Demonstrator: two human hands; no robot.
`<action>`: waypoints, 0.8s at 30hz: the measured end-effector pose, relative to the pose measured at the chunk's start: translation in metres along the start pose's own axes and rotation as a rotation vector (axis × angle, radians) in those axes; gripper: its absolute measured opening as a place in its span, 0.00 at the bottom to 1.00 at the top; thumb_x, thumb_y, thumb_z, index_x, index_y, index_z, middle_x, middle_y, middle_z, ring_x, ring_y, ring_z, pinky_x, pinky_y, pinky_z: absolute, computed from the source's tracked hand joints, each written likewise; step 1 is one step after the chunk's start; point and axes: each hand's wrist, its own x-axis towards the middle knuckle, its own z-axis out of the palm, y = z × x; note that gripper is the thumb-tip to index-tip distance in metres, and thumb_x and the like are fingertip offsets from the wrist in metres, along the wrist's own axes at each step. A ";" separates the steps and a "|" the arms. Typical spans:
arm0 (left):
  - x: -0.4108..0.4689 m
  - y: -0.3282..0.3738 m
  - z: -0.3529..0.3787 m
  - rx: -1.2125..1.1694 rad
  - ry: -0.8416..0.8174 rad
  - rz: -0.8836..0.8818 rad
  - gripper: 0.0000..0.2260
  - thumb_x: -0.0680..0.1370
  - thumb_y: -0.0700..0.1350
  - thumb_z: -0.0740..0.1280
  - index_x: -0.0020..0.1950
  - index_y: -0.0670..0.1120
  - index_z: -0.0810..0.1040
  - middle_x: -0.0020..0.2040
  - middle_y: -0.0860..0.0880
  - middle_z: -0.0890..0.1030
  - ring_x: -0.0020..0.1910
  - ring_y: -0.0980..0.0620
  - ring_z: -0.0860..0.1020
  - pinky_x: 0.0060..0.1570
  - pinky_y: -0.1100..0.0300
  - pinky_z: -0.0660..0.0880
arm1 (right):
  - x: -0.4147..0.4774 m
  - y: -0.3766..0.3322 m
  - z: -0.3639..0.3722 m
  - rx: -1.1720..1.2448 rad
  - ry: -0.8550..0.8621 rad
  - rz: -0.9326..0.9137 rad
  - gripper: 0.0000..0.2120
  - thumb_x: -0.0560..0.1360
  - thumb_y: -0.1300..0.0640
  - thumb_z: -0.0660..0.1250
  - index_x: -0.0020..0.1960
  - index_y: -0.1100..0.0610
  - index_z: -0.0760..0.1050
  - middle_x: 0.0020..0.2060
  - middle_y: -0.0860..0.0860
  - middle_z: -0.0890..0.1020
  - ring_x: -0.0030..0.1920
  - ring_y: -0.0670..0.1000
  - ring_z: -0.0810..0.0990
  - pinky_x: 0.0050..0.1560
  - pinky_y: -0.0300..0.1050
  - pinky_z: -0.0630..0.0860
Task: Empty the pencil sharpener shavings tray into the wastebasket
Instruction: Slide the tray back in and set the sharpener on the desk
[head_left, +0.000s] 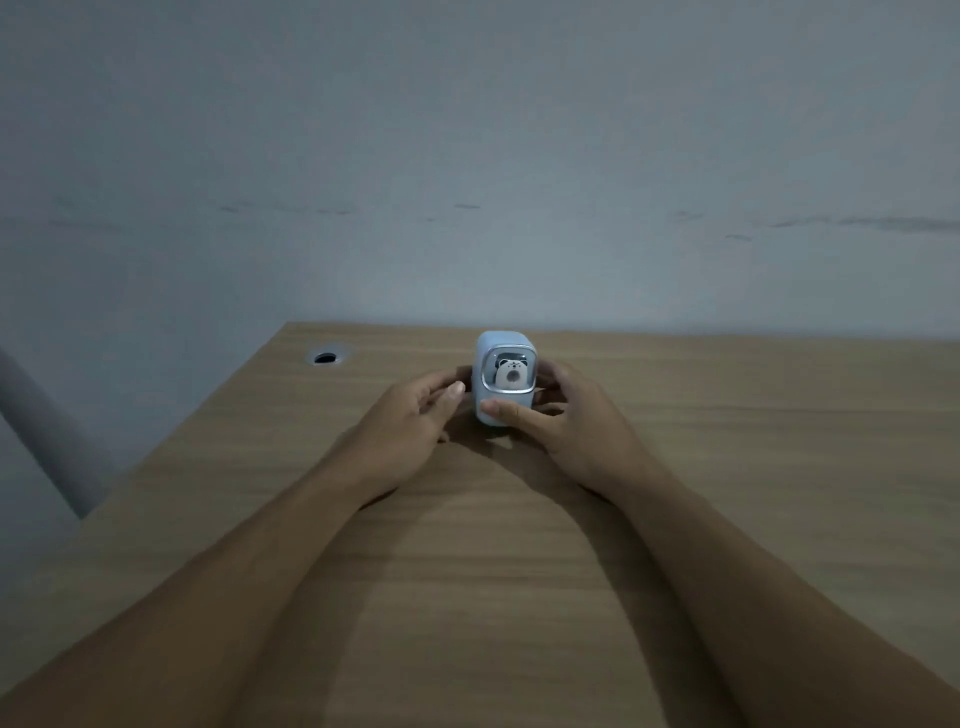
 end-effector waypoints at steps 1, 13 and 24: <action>0.010 -0.001 0.002 -0.016 -0.001 -0.004 0.17 0.91 0.40 0.60 0.77 0.48 0.79 0.56 0.63 0.86 0.45 0.75 0.84 0.44 0.75 0.78 | 0.009 0.003 0.000 0.002 0.014 0.002 0.32 0.71 0.39 0.84 0.71 0.49 0.83 0.59 0.44 0.91 0.57 0.45 0.90 0.63 0.53 0.87; 0.136 -0.038 0.017 0.245 0.015 0.016 0.26 0.80 0.68 0.54 0.79 0.78 0.66 0.78 0.55 0.80 0.79 0.51 0.77 0.78 0.41 0.73 | 0.122 0.049 0.000 -0.068 0.125 0.010 0.32 0.71 0.40 0.85 0.70 0.52 0.84 0.60 0.45 0.90 0.60 0.44 0.89 0.66 0.49 0.85; 0.180 -0.041 0.020 0.346 0.003 0.072 0.24 0.86 0.52 0.57 0.82 0.70 0.69 0.70 0.50 0.86 0.69 0.48 0.83 0.71 0.45 0.79 | 0.168 0.062 0.002 -0.143 0.114 0.039 0.39 0.66 0.35 0.85 0.70 0.51 0.80 0.59 0.43 0.88 0.55 0.40 0.87 0.57 0.40 0.83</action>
